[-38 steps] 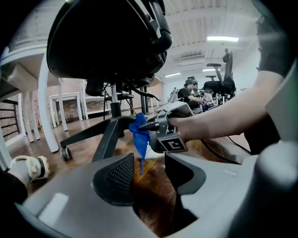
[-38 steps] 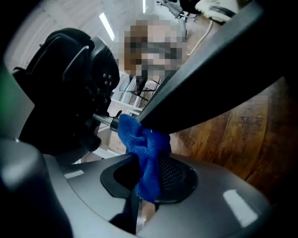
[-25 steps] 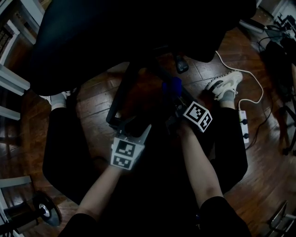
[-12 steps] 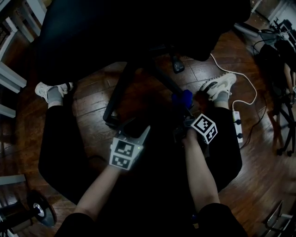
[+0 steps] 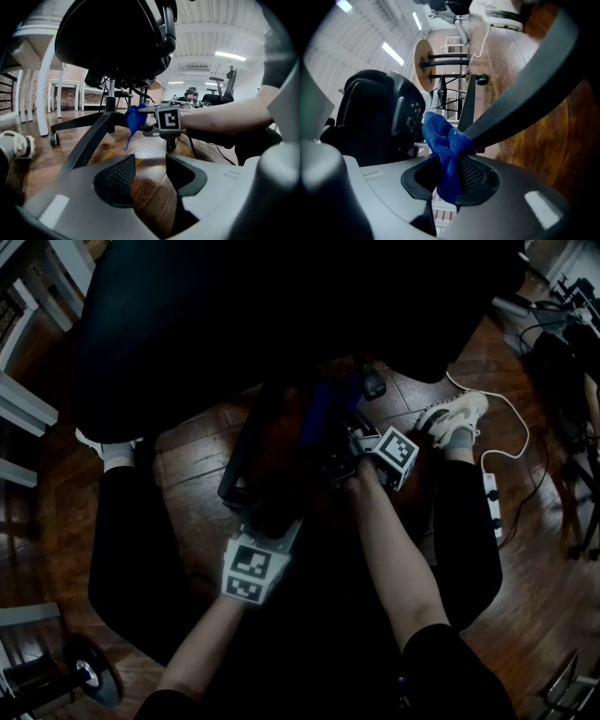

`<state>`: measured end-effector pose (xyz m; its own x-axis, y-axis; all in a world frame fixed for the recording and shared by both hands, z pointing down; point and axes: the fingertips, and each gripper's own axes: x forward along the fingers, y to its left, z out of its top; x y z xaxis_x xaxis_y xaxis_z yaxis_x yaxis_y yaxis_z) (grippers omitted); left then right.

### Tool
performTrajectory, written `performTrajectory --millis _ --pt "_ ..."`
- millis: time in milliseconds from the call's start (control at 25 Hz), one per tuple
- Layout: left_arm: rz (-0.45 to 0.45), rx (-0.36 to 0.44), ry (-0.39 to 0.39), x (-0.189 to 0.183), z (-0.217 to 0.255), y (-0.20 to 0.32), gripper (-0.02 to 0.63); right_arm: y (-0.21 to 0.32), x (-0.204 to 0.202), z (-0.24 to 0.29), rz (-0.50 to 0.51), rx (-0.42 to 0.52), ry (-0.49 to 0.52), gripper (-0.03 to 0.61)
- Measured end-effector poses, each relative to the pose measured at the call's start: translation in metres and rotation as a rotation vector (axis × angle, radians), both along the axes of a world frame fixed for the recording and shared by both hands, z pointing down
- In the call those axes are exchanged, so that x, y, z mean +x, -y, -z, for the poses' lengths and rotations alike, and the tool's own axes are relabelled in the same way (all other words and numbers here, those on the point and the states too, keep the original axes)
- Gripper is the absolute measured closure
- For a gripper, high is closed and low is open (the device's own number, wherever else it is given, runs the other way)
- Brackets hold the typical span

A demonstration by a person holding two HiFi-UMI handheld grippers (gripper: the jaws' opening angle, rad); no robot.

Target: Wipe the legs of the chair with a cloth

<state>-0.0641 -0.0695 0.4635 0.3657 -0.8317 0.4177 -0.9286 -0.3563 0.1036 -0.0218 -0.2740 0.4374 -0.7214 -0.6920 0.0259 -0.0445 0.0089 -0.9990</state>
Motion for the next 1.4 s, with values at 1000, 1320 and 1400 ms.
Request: performTrajectory --millis 1000,1320,1400 --pt "-0.093 0.021 -0.024 0.042 -0.003 0.013 0.408 -0.034 0.136 -0.034 -0.226 -0.113 -0.242 0.476" --pt "-0.098 0.026 0.007 0.051 0.003 0.009 0.408 -0.054 0.165 -0.032 -0.19 -0.182 -0.295 0.476" --pt "-0.085 0.024 0.008 0.042 0.005 0.012 0.408 -0.047 0.166 -0.018 -0.156 -0.128 -0.286 0.476"
